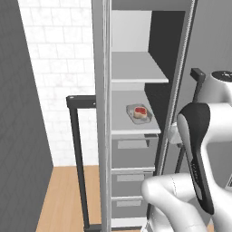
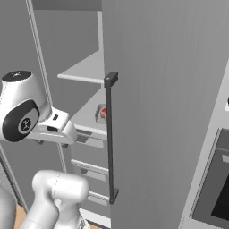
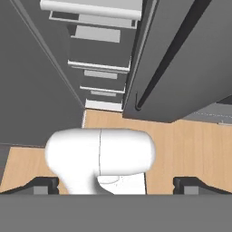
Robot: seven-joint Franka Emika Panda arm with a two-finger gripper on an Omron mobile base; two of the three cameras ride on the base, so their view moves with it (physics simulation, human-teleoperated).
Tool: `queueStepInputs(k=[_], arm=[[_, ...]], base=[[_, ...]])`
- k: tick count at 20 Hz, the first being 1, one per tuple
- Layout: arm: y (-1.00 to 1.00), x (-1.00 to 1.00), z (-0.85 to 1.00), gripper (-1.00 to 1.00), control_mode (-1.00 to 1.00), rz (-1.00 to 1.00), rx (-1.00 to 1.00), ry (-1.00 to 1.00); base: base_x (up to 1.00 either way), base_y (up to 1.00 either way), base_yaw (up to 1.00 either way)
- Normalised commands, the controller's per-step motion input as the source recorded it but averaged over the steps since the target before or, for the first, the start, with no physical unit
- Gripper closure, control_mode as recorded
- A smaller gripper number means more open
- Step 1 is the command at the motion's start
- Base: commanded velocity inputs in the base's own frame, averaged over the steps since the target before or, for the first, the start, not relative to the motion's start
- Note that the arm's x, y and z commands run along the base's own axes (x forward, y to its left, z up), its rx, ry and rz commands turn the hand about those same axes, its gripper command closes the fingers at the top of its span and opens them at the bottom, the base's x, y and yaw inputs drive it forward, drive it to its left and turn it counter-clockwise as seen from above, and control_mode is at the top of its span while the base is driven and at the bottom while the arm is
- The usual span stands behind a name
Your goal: Take the meat container that has the steak and place it on the second highest rack of the freezer. Then take the vegetable container that has the tomato and avocado and place it on the highest rack of the freezer.
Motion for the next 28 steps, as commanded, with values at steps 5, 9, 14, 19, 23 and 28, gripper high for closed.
queueStepInputs(k=[5, 9, 14, 19, 23, 28], arm=[[0.0, -0.09, 0.0, -1.0, 1.0, 0.0, 0.0, 0.0], [0.0, 0.0, 0.0, -1.0, 1.0, 0.0, 0.0, 0.0], [0.0, 0.0, 0.0, -1.0, 1.0, 0.0, 0.0, 0.0], [0.0, 0.0, 0.0, -1.0, 1.0, 0.0, 0.0, 0.0], [0.0, 0.0, 0.0, -1.0, 1.0, 0.0, 0.0, 0.0], [0.0, 0.0, 0.0, -1.0, 1.0, 0.0, 0.0, 0.0]], base=[[-0.03, 0.0, 0.0], [-0.97, -0.18, -0.09], [-0.83, -0.7, -0.13], [0.0, -0.86, -0.43], [0.16, -1.0, -0.35], [0.33, -1.0, -0.21]])
